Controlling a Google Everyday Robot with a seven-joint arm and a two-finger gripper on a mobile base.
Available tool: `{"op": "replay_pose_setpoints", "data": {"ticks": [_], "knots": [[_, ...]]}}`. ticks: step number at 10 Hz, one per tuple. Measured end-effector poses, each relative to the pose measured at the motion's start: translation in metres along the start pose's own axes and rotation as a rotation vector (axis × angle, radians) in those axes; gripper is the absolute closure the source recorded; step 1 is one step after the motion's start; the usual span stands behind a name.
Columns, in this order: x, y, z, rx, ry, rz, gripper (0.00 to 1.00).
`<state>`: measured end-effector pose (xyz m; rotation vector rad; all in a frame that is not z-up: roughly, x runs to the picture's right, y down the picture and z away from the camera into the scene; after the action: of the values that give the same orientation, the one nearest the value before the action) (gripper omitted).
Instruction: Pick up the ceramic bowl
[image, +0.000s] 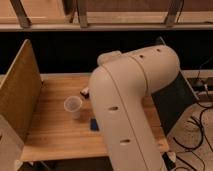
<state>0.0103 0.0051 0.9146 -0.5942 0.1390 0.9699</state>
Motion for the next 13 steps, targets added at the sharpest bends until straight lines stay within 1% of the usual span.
{"op": "replay_pose_setpoints", "data": {"ticks": [1,2,3,4,5,7,8,9,11,13], "knots": [[0.001,-0.004,0.007,-0.068,-0.028,0.010,0.20],[0.003,-0.007,0.011,-0.107,-0.039,0.015,0.20],[0.010,-0.017,0.019,-0.136,-0.033,0.022,0.20],[0.017,-0.025,0.027,-0.152,-0.018,0.024,0.20],[0.023,-0.033,0.037,-0.163,0.006,0.020,0.20],[0.022,-0.037,0.048,-0.172,0.034,0.002,0.20],[0.019,-0.039,0.050,-0.167,0.044,-0.016,0.20],[0.015,-0.039,0.048,-0.158,0.048,-0.031,0.20],[0.005,-0.039,0.042,-0.125,0.059,-0.069,0.20],[0.005,-0.039,0.040,-0.103,0.081,-0.085,0.20]]}}
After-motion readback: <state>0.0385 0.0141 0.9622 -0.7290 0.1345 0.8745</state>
